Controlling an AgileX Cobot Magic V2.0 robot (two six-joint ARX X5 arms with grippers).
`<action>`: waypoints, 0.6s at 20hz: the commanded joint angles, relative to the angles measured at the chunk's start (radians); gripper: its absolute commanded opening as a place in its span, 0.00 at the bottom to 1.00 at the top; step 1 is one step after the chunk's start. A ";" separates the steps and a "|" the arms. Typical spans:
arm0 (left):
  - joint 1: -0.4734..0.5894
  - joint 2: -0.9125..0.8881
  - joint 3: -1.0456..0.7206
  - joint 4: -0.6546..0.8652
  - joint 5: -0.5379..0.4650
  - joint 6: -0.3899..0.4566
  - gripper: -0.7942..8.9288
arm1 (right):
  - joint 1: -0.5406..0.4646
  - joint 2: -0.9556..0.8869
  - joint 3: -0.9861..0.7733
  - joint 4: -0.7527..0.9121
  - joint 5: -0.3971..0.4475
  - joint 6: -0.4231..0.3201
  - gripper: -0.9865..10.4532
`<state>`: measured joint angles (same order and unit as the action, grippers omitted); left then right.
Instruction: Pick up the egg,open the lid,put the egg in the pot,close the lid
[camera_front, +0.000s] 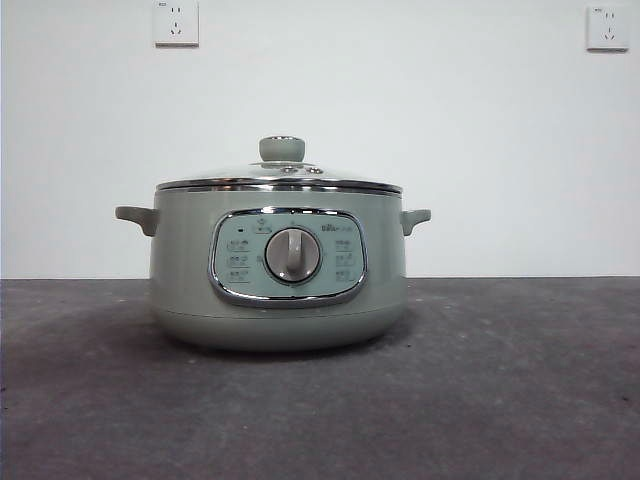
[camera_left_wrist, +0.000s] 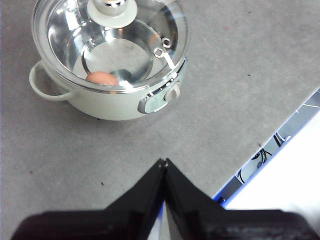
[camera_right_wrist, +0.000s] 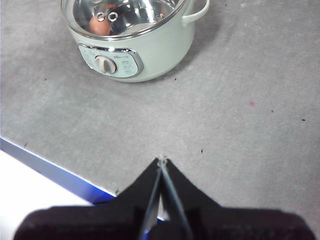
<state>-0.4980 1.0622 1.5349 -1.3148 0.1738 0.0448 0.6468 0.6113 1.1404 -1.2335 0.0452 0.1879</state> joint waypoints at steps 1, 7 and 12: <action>0.007 -0.007 -0.001 0.131 -0.002 0.039 0.08 | 0.002 0.000 -0.008 0.004 0.001 0.011 0.09; 0.238 -0.179 -0.236 0.709 0.177 0.177 0.08 | 0.002 0.000 -0.008 0.004 0.001 0.011 0.09; 0.406 -0.448 -0.703 0.980 0.117 0.165 0.08 | 0.002 0.000 -0.008 0.004 0.001 0.011 0.09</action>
<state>-0.0948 0.6216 0.8627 -0.3454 0.2966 0.2005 0.6468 0.6113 1.1404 -1.2335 0.0452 0.1879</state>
